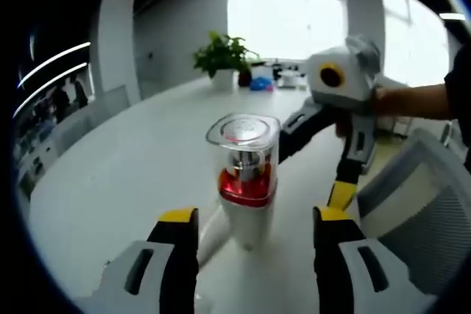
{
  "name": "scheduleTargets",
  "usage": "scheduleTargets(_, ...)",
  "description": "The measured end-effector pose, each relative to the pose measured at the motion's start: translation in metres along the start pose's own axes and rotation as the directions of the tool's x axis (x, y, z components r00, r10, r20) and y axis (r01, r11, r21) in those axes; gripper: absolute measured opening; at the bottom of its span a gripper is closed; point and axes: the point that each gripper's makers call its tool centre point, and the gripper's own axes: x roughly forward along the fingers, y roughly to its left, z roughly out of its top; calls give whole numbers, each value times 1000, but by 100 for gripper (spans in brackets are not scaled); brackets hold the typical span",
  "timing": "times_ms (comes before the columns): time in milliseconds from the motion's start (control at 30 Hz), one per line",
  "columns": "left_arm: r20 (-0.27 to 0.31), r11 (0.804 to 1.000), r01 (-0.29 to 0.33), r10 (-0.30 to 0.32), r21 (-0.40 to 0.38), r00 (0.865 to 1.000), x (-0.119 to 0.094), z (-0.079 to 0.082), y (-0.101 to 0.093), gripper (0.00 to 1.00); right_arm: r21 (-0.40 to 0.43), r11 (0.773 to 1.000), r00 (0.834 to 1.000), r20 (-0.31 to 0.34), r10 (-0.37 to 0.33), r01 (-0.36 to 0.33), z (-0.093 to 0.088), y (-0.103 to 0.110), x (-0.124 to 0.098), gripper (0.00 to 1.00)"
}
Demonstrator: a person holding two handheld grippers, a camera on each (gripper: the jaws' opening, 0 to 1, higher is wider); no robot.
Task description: Arrange the skincare products in the storage area until every visible bottle or jar stands upright without overlapping.
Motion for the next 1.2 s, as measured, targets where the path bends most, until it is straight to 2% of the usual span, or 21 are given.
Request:
scheduleTargets(200, -19, 1000, -28, 28, -6, 999, -17, -9, 1, 71, -11, 1000, 1000, -19, -4, 4, 4, 8, -1, 72)
scheduleTargets(333, -11, 998, -45, 44, -42, 999, -27, -12, 5, 77, -15, 1000, 1000, -21, -15, 15, 6, 10, -3, 79)
scheduleTargets(467, -41, 996, -77, 75, -41, 996, -38, -20, 8, 85, -10, 999, 999, -13, -31, 31, 13, 11, -7, 85)
scheduleTargets(700, -42, 989, -131, 128, -67, 991, -58, -25, 14, 97, -11, 998, 998, 21, -61, 62, 28, 14, -14, 94)
scheduleTargets(833, -43, 985, -143, 140, -93, 989, -71, -30, 12, 97, -15, 998, 998, 21, -62, 63, 32, 20, -15, 99)
scheduleTargets(1100, -71, 966, -219, 211, -137, 975, -98, -42, 18, 97, -32, 996, 997, 17, -81, 82, 33, 24, -14, 99)
scheduleTargets(1200, -78, 955, -259, 250, -145, 965, -110, -45, 22, 97, -41, 995, 996, 19, -87, 87, 35, 25, -15, 99)
